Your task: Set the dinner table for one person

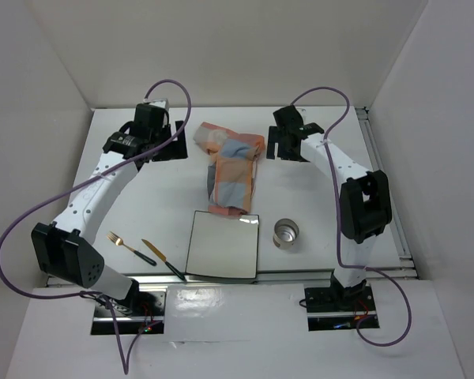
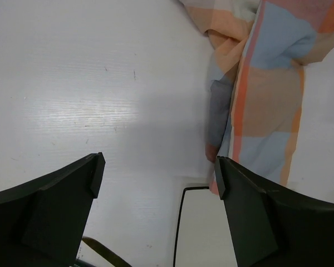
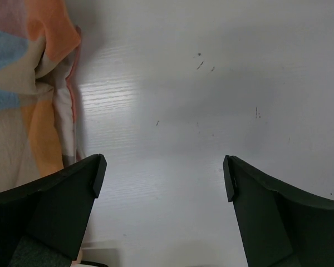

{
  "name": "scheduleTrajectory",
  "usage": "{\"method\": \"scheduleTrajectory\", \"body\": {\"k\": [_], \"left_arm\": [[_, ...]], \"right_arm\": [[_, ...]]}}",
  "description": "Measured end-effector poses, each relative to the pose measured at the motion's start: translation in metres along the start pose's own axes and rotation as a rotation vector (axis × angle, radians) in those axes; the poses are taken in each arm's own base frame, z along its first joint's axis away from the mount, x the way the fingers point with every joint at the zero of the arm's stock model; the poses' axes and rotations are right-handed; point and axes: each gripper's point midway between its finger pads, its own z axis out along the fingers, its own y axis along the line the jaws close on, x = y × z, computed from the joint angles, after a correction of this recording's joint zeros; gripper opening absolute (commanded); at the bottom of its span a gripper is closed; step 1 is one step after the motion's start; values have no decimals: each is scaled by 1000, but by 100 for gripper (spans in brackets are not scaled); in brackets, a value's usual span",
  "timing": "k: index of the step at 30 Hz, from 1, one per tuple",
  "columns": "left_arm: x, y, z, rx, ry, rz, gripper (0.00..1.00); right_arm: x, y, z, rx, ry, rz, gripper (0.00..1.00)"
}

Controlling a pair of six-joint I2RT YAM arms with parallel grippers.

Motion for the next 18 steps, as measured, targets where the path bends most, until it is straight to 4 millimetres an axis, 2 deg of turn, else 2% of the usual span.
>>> {"method": "scheduleTrajectory", "body": {"k": [5, 6, 9, 10, 12, 13, 16, 17, 18], "left_arm": [[0, -4, 0, 20, 1, -17, 100], [0, -5, 1, 22, -1, -18, 100], [-2, -6, 1, 29, -4, -24, 92], [-1, -7, 1, 29, -4, -25, 90], [-1, -8, 4, 29, 3, -26, 88], [-2, -9, 7, 32, 10, -27, 88], [-10, -16, 20, 34, 23, -40, 87], [-13, -19, 26, 36, 27, -45, 85], [-15, -22, 32, 36, 35, -46, 85]], "right_arm": [[0, 10, -3, -58, 6, -3, 99], [-1, 13, -3, -74, 5, -5, 88], [-5, 25, -4, -140, -3, -11, 64], [-7, 29, -4, -165, -7, -8, 52], [-12, 39, -5, -225, -4, -1, 51], [-20, 46, -3, -262, -6, 8, 63], [-43, 62, 12, -350, -12, 40, 68], [-51, 67, 21, -378, -11, 52, 72], [-56, 70, 32, -396, -8, 63, 80]]}}
